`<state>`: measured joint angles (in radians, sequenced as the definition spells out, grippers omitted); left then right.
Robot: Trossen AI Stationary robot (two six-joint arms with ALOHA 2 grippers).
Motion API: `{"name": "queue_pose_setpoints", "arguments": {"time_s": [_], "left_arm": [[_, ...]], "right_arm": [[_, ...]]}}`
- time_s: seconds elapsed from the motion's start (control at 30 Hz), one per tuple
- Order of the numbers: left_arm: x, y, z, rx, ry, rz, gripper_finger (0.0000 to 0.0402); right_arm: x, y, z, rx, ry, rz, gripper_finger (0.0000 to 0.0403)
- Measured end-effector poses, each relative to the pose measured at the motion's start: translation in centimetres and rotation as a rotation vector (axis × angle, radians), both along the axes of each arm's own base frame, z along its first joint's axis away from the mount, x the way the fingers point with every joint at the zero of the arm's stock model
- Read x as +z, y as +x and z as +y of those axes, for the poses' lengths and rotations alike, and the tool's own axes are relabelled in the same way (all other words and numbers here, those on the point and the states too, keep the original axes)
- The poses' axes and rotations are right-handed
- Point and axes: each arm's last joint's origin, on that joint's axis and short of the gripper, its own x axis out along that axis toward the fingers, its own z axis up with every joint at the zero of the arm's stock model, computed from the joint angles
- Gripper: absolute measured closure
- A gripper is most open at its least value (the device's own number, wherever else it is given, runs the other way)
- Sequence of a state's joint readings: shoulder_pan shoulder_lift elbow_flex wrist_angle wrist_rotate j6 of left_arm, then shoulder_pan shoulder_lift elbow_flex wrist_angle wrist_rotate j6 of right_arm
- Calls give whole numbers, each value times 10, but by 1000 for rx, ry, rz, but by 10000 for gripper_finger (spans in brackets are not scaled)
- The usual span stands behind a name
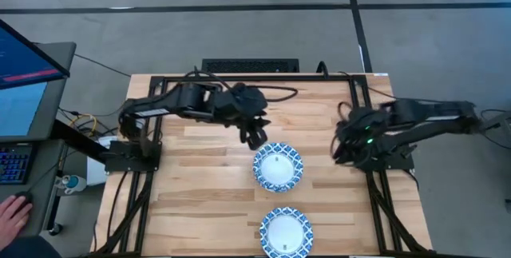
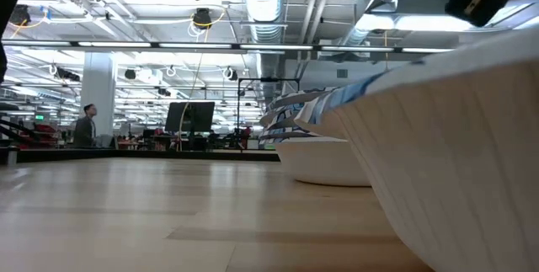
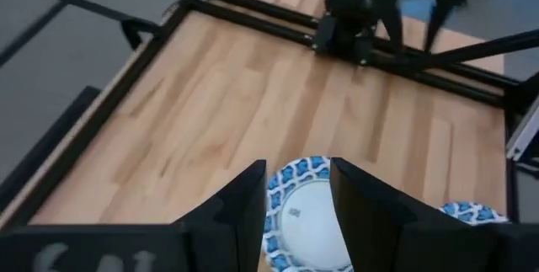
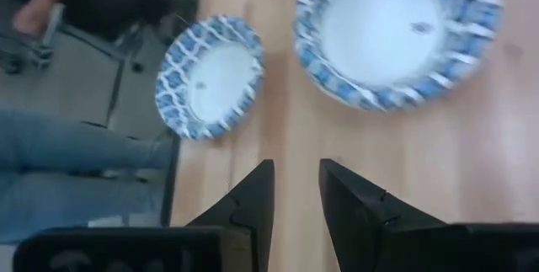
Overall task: Nest bowls inside each other
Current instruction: Stack the blue patterned bowl on the blue patterned bowl
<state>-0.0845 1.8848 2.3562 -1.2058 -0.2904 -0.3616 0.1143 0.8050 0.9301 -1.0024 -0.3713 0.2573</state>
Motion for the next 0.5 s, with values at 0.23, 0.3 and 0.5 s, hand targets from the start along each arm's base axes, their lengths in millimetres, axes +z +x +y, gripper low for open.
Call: {"name": "queue_pose_setpoints", "arguments": {"time_s": [0.23, 0.3, 0.5], "left_arm": [[8, -20, 4, 34, 59, 46, 279], [7, -21, 4, 22, 77, 69, 279], [6, -23, 4, -4, 104, 93, 279]], "right_arm": [[-10, 37, 25, 67, 88, -53, 284], [-13, 45, 31, 84, 91, -54, 284], [-23, 80, 42, 94, 107, -112, 284]]}}
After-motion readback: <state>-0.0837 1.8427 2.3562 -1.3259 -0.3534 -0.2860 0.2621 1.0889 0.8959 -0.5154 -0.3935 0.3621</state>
